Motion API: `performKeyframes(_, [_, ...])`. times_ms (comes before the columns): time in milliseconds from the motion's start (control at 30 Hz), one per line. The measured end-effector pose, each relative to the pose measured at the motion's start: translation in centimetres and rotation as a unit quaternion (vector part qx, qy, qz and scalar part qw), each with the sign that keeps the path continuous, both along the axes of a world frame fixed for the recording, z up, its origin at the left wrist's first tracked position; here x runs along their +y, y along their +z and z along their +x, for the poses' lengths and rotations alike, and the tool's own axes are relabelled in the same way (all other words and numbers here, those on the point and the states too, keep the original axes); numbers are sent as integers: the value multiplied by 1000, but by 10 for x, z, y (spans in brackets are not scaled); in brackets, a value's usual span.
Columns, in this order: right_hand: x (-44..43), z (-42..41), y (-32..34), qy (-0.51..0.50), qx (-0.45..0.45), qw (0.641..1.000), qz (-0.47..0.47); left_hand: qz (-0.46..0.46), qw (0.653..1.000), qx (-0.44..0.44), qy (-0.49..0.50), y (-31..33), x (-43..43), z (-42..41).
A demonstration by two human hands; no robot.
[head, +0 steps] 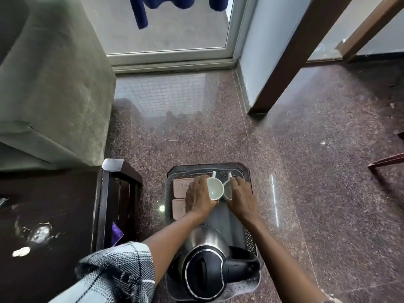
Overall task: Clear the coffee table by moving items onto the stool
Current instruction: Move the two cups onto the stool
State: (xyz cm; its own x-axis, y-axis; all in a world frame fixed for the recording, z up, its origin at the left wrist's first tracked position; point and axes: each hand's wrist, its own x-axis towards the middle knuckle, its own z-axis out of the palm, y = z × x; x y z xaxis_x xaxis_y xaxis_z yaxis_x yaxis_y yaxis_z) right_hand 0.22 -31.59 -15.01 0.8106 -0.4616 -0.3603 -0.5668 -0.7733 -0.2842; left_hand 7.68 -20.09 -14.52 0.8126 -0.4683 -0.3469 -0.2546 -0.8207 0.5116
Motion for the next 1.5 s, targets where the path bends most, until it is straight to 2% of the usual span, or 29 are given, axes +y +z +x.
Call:
performKeyframes(200, [3,-11,-11,26,-21,999,-15,39,997,-72,-14,-21,-7,-4])
performKeyframes(367, [5,-9,-23,29,-56,996,-55,92,986,-141,19,-33,-7,-7])
performKeyframes(700, [7,-9,-28,16,-71,995,-66,93,985,-145,8,-45,0,-12])
performKeyframes(967, [7,-11,-29,-6,-48,997,-51,82,992,-85,-36,-34,-2,-13])
performKeyframes(1100, [8,-12,-4,-35,-37,998,-22,74,994,-60,-51,-13,6,-6])
performKeyframes(1167, [10,-14,15,-82,-31,996,-5,59,997,-25,-39,0,14,-3])
performKeyframes(1333, [33,-21,64,-179,-96,976,83,-47,998,37,6,36,52,-1])
performKeyframes(1500, [88,-12,113,-191,-170,951,175,-123,983,125,60,85,111,-2])
